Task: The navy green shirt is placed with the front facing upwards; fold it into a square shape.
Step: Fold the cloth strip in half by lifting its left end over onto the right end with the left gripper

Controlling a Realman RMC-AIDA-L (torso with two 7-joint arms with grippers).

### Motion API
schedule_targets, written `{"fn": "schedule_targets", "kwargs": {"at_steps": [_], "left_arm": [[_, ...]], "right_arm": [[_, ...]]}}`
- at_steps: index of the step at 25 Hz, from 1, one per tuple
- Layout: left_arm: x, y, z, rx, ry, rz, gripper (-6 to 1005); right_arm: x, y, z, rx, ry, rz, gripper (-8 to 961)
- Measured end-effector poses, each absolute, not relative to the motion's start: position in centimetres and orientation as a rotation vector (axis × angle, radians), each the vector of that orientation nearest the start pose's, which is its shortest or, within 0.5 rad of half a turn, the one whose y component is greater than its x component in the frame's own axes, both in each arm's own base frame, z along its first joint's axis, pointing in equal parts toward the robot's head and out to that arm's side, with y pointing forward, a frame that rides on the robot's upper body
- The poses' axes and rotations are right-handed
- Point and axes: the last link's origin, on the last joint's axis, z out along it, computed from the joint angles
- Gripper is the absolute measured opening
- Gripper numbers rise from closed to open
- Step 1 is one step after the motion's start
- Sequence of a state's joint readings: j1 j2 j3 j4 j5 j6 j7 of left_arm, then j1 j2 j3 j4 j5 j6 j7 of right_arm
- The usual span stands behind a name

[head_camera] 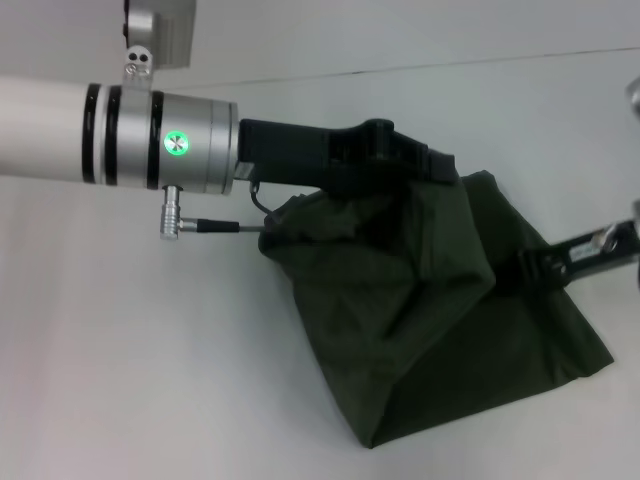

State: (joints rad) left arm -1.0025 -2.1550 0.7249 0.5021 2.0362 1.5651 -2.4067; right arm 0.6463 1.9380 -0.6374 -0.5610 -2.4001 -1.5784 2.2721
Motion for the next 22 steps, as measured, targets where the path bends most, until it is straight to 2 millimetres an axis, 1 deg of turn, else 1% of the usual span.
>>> {"fn": "schedule_targets", "kwargs": {"at_steps": [3,5,8,11,14,16,18,22], "left_arm": [[-9.1,37.8,-5.6,-2.848,-1.789,-0.777,32],[-9.2,37.9,-5.2,-2.841,-1.792,-0.787,32],[-9.4,38.1,-4.8,-2.827,-1.792,-0.794,32],[-9.6,38.2,-4.5,-2.816,-1.790,-0.801,32],[-9.7,38.3,-4.3,-2.812,-1.788,-0.805,32],[-9.8,38.4,-4.1,-2.806,-1.788,-0.811,32],[-9.9,38.5,-4.0,-2.798,-1.790,-0.817,32],[-10.2,38.7,-3.4,-2.776,-1.795,-0.848,32]], "right_arm": [[29.7,32.9,1.3,-2.527,1.752,0.266,330],[29.5,32.5,1.1,-2.592,1.639,0.312,246],[29.3,32.1,1.5,-2.652,1.457,0.388,130],[29.3,32.0,2.0,-2.692,1.284,0.426,13],[29.6,31.9,2.3,-2.723,1.127,0.435,8],[29.8,31.8,2.4,-2.744,0.984,0.435,4],[30.0,31.6,2.2,-2.756,0.849,0.439,1],[30.2,31.1,1.3,-2.775,0.664,0.443,-1]]}}
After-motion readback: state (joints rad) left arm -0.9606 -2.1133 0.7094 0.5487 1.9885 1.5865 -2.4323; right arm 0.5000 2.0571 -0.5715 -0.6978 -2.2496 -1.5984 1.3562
